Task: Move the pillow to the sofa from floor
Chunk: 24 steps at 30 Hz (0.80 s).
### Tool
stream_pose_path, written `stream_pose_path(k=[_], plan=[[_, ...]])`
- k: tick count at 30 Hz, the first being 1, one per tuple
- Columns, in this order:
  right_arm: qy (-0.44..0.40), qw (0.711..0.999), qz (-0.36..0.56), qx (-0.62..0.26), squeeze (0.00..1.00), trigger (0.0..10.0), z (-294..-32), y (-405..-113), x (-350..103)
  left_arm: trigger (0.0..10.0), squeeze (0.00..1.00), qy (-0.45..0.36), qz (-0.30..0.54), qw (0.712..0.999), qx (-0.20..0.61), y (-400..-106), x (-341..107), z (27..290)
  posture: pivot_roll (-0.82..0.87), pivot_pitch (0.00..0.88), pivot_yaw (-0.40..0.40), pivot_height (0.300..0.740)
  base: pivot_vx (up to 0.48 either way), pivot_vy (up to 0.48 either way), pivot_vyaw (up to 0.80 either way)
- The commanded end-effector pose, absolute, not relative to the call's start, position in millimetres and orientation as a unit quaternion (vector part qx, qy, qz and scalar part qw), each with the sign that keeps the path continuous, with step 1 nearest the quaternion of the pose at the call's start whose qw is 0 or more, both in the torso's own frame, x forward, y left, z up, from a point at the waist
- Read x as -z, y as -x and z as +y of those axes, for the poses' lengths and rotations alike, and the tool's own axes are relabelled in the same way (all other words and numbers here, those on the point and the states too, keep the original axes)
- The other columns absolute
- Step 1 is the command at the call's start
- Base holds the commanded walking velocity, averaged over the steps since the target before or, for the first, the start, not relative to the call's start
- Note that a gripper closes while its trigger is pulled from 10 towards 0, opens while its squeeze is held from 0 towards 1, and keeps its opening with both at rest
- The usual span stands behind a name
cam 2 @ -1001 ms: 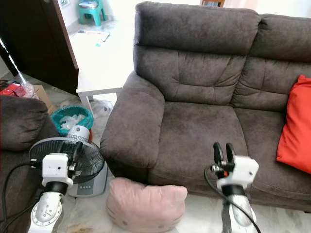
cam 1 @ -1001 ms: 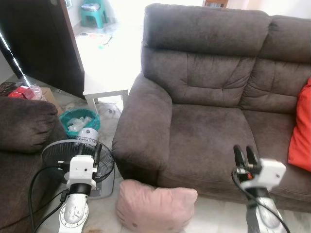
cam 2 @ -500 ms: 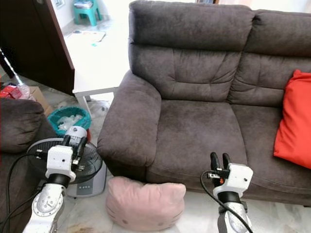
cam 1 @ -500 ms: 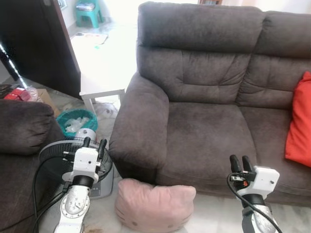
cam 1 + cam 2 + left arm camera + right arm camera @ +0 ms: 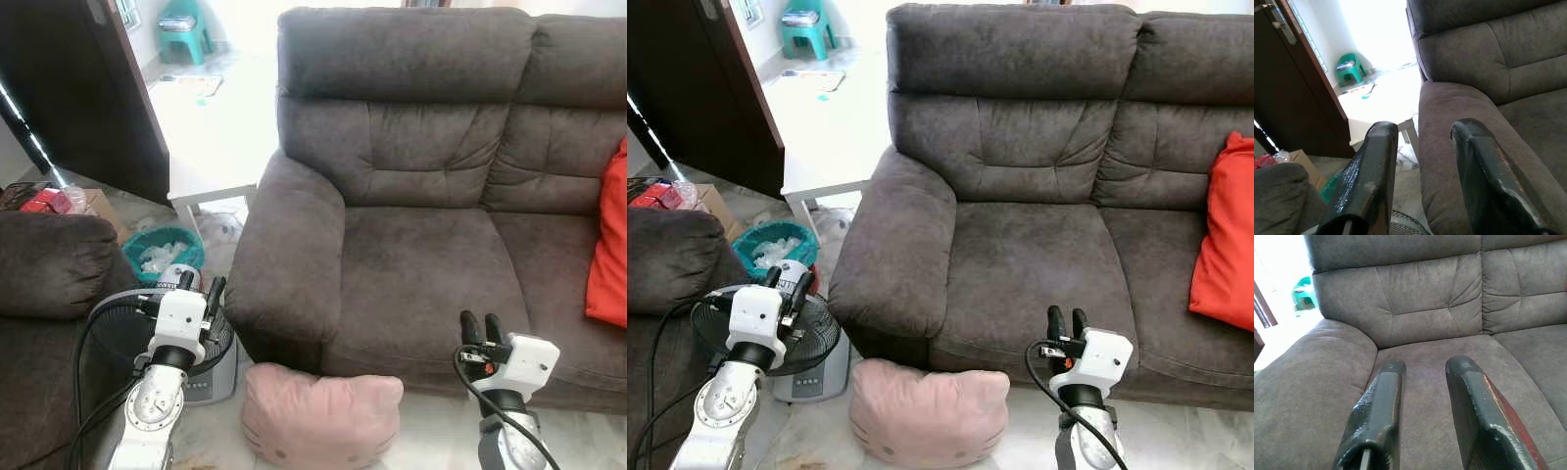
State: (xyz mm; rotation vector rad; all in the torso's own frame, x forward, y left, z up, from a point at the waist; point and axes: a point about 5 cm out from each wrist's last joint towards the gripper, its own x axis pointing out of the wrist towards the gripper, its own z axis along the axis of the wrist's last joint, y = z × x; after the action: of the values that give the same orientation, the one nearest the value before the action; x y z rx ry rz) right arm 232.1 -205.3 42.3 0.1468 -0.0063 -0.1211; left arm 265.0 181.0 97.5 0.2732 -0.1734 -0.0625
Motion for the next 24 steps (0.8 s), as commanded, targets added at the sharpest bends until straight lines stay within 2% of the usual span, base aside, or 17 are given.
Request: stream_pose_path(k=[1,8,24], plan=[[-0.07,0.996,-0.001,0.058,0.0,10.0,-204,-235,-44,10.0,0.0,-0.131,-0.08,0.988,0.032,-267,-96,181,0.06,0.0,0.02,0.74,0.0,0.0,0.0],[-0.067,0.996,0.005,0.058,0.0,10.0,-204,-242,-48,10.0,0.0,-0.124,-0.075,0.989,0.032,-270,-97,178,0.05,0.0,0.014,0.74,0.0,0.0,0.0],[-0.057,0.997,0.013,0.048,0.0,10.0,-204,-248,-51,10.0,0.0,-0.119,-0.073,0.99,0.022,-269,-97,178,0.08,0.029,-0.007,0.656,0.0,0.0,0.0]])
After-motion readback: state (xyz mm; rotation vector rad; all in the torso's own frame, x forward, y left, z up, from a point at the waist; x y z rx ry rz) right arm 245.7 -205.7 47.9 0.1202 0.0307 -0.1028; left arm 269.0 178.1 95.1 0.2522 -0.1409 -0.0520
